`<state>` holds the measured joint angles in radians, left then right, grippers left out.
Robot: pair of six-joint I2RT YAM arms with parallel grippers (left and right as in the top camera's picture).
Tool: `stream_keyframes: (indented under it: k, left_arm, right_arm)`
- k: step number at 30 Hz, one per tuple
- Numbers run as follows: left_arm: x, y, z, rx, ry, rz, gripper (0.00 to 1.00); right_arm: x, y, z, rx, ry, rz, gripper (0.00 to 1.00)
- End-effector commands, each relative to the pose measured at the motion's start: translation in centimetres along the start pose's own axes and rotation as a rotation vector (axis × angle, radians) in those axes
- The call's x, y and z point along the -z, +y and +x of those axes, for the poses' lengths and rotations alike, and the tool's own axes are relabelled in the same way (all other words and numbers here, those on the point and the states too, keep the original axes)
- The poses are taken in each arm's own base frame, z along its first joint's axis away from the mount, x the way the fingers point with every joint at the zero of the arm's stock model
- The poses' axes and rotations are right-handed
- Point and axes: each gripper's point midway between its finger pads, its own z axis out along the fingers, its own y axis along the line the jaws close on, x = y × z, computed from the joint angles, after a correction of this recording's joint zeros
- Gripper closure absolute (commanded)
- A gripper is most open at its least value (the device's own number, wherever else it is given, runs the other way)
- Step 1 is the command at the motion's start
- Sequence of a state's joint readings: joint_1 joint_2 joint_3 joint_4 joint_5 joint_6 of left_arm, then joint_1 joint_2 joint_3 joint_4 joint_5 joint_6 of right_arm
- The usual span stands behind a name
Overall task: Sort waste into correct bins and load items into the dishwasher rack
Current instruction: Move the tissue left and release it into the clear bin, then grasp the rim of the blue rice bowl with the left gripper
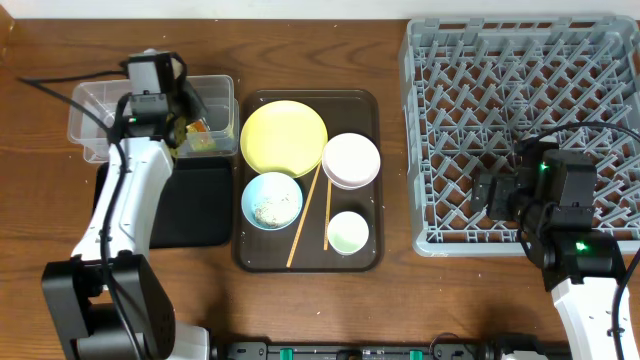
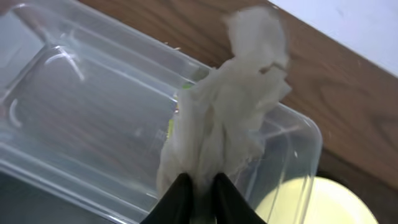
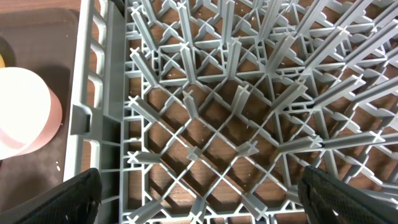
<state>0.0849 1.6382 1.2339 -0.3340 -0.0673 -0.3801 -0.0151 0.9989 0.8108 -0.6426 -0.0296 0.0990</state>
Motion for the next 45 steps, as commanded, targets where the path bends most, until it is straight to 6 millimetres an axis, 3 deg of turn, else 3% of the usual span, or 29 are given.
stream_keyframes:
  k: [1, 4, 12, 17, 21, 25, 29, 34, 41, 45]
  left_arm:
    - [-0.5, 1.1, 0.2, 0.070, 0.007, -0.031, 0.78]
    - [-0.5, 1.3, 0.1, 0.073, 0.006, -0.034, 0.56]
    - [-0.3, 0.8, 1.0, 0.038, 0.047, -0.002, 0.39]
    - [2.2, -1.0, 1.8, -0.039, 0.076, 0.061, 0.23]
    - [4.9, -3.0, 4.8, -0.110, 0.156, 0.083, 0.17]
    - [6.5, -4.8, 10.4, -0.228, 0.315, 0.081, 0.13]
    - [7.2, -6.5, 15.8, -0.351, 0.439, 0.085, 0.12]
    - [7.3, -8.6, 21.0, -0.424, 0.528, 0.086, 0.14]
    - [5.9, -9.7, 25.7, -0.493, 0.612, 0.053, 0.22]
    - [4.6, -9.2, 27.3, -0.505, 0.654, 0.014, 0.40]
  right_arm:
    - [0.5, 0.6, -0.8, -0.002, -0.023, -0.016, 0.01]
    - [0.5, 0.6, -0.8, -0.002, -0.023, -0.016, 0.01]
    - [0.5, 0.6, -0.8, -0.002, -0.023, -0.016, 0.01]
    - [0.5, 0.6, -0.8, -0.002, -0.024, -0.016, 0.01]
    - [0.5, 0.6, -0.9, -0.002, -0.025, -0.015, 0.01]
    - [0.5, 0.6, -0.9, -0.002, -0.024, -0.016, 0.01]
    - [0.5, 0.6, -0.9, -0.003, -0.024, -0.016, 0.01]
    - [0.5, 0.6, -0.8, -0.003, -0.023, -0.016, 0.01]
    - [0.5, 0.5, -0.7, -0.003, -0.019, -0.016, 0.01]
    - [0.5, 0.5, -0.7, -0.003, -0.019, -0.015, 0.01]
